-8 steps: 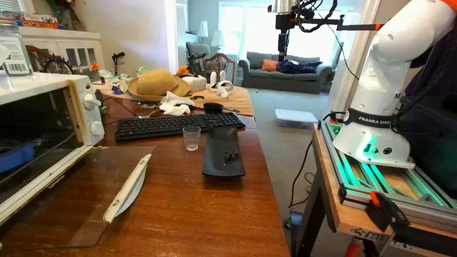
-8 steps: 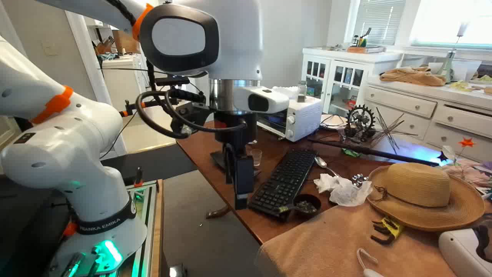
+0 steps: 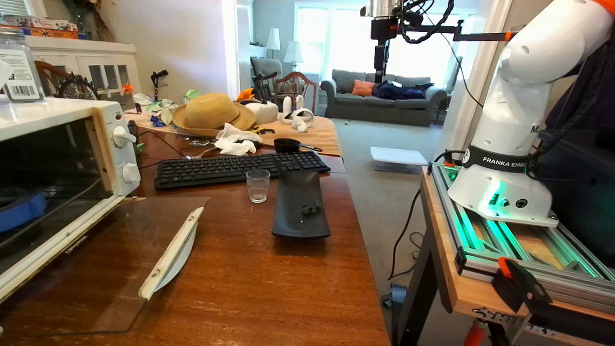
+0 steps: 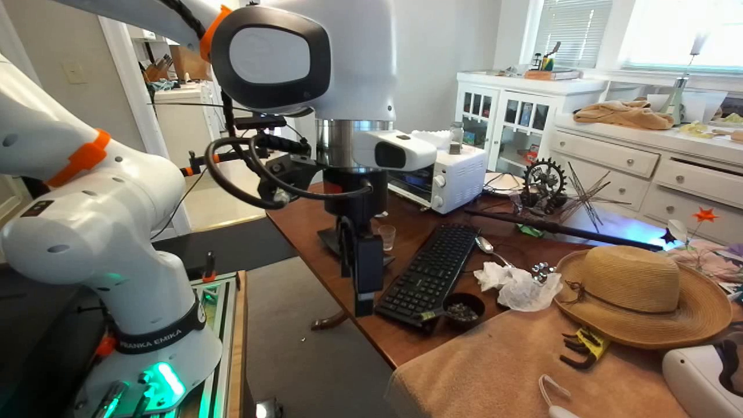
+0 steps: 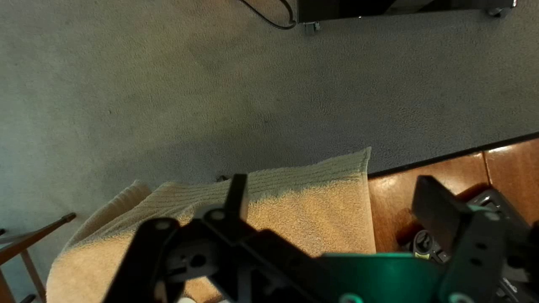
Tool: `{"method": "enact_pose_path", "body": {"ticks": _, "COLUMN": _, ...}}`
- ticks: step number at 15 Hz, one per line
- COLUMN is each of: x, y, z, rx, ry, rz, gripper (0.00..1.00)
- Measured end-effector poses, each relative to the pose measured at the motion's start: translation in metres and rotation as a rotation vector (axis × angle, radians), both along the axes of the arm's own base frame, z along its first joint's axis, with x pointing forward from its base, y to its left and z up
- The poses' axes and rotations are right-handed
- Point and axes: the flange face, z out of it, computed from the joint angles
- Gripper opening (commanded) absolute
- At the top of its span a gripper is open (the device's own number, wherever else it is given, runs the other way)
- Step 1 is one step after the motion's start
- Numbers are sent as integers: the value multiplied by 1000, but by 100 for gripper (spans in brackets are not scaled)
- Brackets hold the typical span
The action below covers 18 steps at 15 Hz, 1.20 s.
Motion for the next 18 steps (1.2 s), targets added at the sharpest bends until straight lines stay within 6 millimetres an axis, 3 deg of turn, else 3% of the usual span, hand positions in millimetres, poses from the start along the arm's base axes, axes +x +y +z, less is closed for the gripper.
{"method": "enact_pose_path", "body": {"ticks": 5, "x": 6, "y": 6, "z": 2, "rx": 13, "ry": -33, "rz": -12, "gripper": 100}}
{"method": "enact_pose_path", "body": {"ticks": 8, "x": 27, "y": 33, "z": 2, "rx": 68, "ry": -118, "rz": -53, "gripper": 100}}
{"method": "enact_pose_path", "body": {"ticks": 11, "x": 59, "y": 88, "z": -4, "rx": 152, "ry": -165, "rz": -60, "gripper": 100}}
{"method": "enact_pose_path", "body": {"ticks": 15, "x": 101, "y": 187, "z": -10, "rx": 251, "ry": -197, "rz": 52, "gripper": 100}}
{"method": "enact_pose_path", "body": {"ticks": 18, "x": 128, "y": 250, "z": -8, "rx": 291, "ry": -191, "rz": 171, "gripper": 100}}
